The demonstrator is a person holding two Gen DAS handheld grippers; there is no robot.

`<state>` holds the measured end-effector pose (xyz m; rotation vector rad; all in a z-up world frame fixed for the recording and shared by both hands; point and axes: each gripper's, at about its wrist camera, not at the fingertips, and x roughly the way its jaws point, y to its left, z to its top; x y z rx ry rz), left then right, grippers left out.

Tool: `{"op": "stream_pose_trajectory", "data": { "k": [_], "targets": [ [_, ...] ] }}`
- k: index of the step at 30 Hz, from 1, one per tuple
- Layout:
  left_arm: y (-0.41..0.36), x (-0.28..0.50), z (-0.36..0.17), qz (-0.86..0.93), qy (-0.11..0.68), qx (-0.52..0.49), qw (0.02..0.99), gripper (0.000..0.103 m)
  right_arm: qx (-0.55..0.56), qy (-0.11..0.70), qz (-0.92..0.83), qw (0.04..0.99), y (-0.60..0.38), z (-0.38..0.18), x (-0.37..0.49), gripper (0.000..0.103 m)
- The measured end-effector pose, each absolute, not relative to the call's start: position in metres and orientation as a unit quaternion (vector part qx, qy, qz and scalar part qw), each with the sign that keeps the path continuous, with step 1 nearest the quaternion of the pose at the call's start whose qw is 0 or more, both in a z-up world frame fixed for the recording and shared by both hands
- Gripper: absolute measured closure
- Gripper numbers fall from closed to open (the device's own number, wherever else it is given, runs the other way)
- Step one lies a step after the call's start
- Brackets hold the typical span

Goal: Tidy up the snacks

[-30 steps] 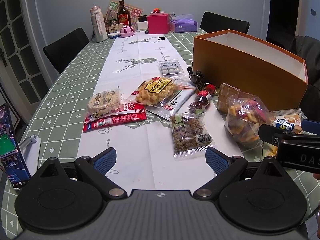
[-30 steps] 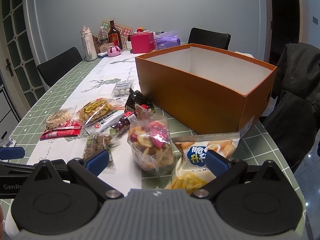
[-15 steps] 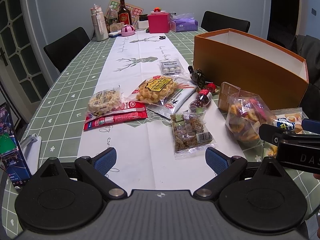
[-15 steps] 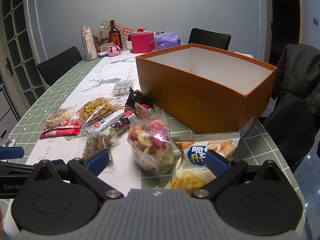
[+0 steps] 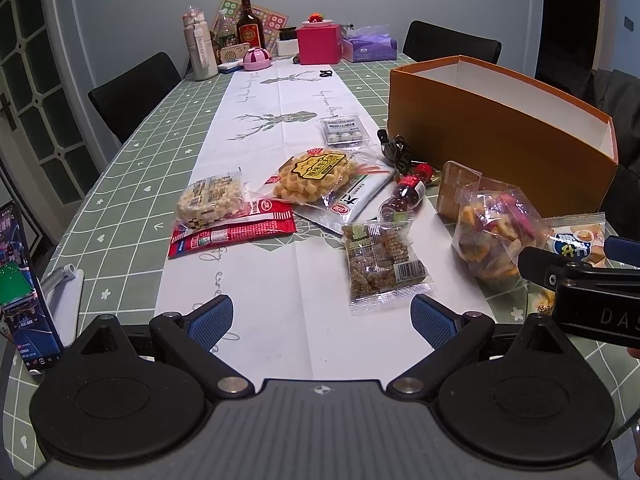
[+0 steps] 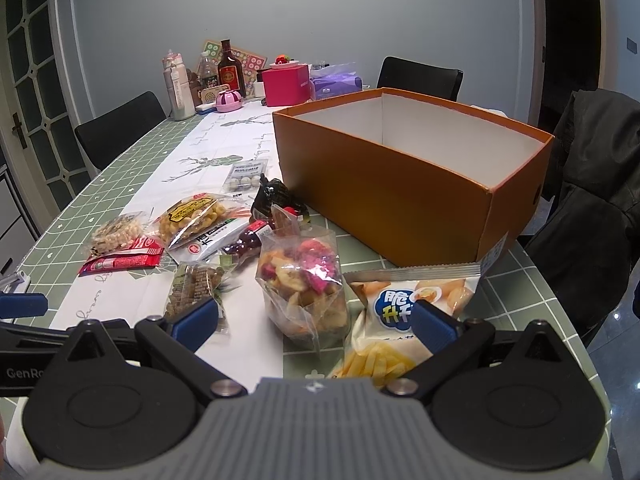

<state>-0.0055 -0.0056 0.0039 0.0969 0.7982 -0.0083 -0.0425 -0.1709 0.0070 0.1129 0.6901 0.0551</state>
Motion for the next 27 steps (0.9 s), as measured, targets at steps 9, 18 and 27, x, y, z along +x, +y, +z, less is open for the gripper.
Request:
{"op": "stream_pose_trajectory", "data": {
  "k": [9,18,27],
  "targets": [
    [-0.004,-0.007,0.001,-0.005,0.390,0.047,0.920,0.000,0.051,0.335,0.028,0.941,-0.170,0.006,-0.044,0.003],
    [-0.008,0.001,-0.009,-0.014,0.397,0.043,0.917,0.000,0.048,0.334,0.032,0.941,-0.172,0.000,-0.043,0.003],
    [-0.008,0.023,-0.016,-0.061,0.393,0.000,0.917,0.000,0.033,0.316,0.051,0.947,-0.178,0.004,-0.031,0.003]
  ]
}}
